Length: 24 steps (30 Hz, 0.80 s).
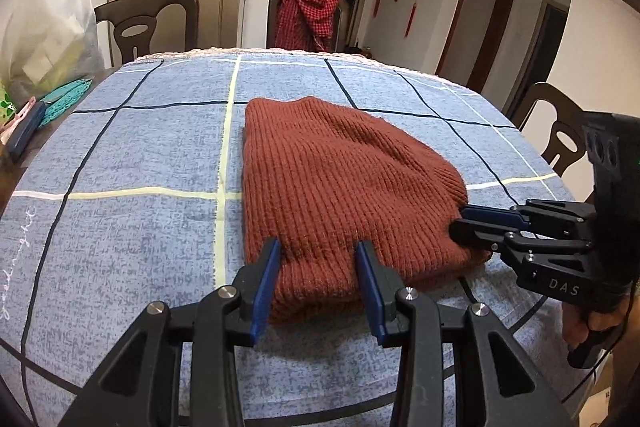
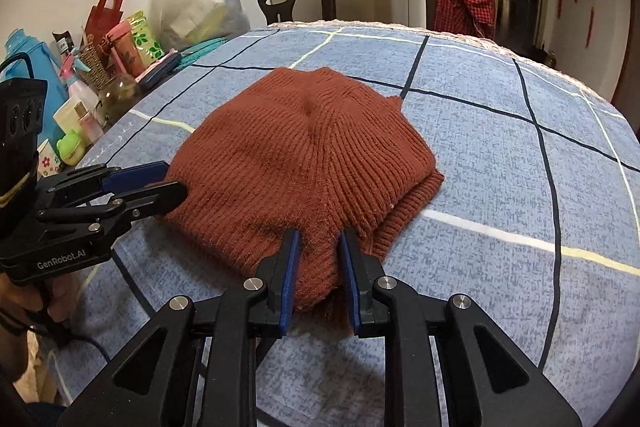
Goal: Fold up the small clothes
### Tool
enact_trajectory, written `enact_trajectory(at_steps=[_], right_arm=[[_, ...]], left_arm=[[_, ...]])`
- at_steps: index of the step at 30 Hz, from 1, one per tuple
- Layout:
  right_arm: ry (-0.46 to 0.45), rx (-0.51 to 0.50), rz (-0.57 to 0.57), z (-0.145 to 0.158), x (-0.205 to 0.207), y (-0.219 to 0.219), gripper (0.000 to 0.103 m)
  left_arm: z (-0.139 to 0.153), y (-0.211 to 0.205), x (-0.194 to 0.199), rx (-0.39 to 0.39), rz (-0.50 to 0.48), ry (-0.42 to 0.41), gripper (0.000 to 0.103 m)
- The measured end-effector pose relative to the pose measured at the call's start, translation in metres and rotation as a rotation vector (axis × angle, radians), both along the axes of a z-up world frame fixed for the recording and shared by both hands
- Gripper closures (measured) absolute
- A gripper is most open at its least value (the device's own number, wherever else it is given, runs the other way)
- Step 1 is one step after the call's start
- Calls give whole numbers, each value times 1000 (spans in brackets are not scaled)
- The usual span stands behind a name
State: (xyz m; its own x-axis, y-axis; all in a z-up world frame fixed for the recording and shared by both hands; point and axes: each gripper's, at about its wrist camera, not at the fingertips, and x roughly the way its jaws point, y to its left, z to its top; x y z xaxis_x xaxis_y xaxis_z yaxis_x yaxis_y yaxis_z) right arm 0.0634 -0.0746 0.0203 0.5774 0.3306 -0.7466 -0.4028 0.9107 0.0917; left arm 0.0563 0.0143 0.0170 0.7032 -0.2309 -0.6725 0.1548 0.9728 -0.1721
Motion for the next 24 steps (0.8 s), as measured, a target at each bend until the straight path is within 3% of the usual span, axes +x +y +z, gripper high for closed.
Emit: enact_trajectory(at_steps=[10, 24], right_arm=[[-19, -5, -12, 12, -17, -1, 81], [5, -34, -27, 5, -21, -2, 81]], left_arm=[[8, 5, -11, -8, 28, 7, 61], [4, 5, -16, 23, 31, 29, 61]])
